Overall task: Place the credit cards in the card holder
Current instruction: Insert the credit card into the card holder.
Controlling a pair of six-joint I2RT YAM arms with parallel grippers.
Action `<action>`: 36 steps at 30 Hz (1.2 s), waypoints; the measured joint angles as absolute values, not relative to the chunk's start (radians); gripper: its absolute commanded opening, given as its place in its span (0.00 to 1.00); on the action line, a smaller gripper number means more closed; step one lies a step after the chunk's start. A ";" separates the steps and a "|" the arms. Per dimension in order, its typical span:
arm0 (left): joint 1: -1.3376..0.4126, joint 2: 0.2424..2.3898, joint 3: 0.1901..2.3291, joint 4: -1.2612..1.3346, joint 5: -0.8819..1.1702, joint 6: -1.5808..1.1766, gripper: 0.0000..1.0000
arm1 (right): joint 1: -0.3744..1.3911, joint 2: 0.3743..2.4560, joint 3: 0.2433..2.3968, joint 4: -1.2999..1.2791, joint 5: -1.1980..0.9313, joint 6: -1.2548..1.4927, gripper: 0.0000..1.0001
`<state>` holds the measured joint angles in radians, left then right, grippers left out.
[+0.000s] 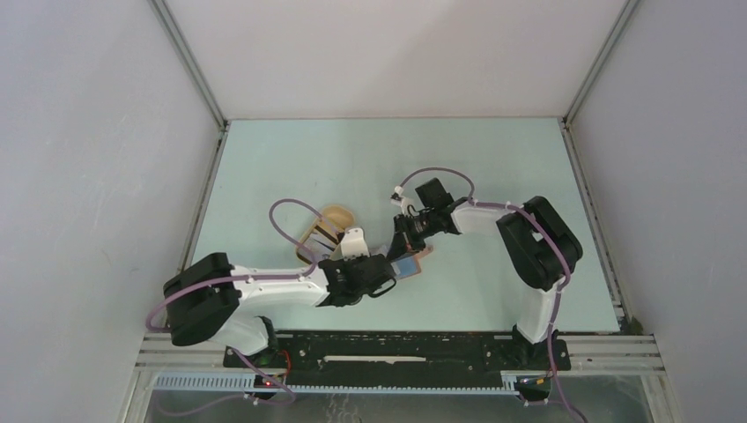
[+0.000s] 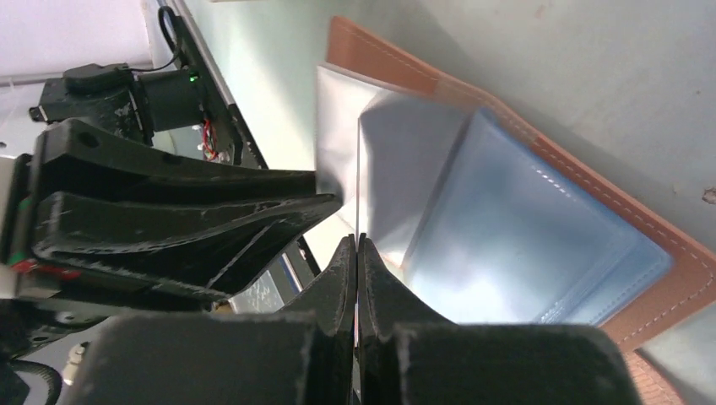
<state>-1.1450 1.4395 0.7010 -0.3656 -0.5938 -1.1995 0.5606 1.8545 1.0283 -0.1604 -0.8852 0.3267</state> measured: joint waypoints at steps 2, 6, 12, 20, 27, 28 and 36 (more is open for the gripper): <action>-1.138 1.421 0.677 -0.331 -0.575 -1.195 0.21 | 0.567 1.888 1.032 -0.158 -0.883 0.344 0.00; -1.122 1.406 0.631 -0.292 -0.537 -1.185 0.27 | 0.572 1.924 1.034 -0.159 -0.883 0.359 0.00; -1.110 1.262 0.567 -0.279 -0.490 -1.139 0.54 | 0.578 1.948 1.058 -0.159 -0.876 0.368 0.00; -1.095 0.867 0.352 -0.010 -0.422 -1.048 0.84 | 0.580 1.954 1.072 -0.159 -0.873 0.373 0.00; -0.972 0.946 0.226 0.326 -0.292 -1.037 0.71 | 0.576 1.956 1.075 -0.159 -0.889 0.374 0.00; -0.960 0.977 0.225 0.364 -0.274 -1.039 0.66 | 0.575 1.958 1.075 -0.159 -0.892 0.375 0.00; -0.875 1.295 0.224 0.671 -0.150 -1.082 0.58 | 0.564 1.964 1.076 -0.159 -0.903 0.377 0.00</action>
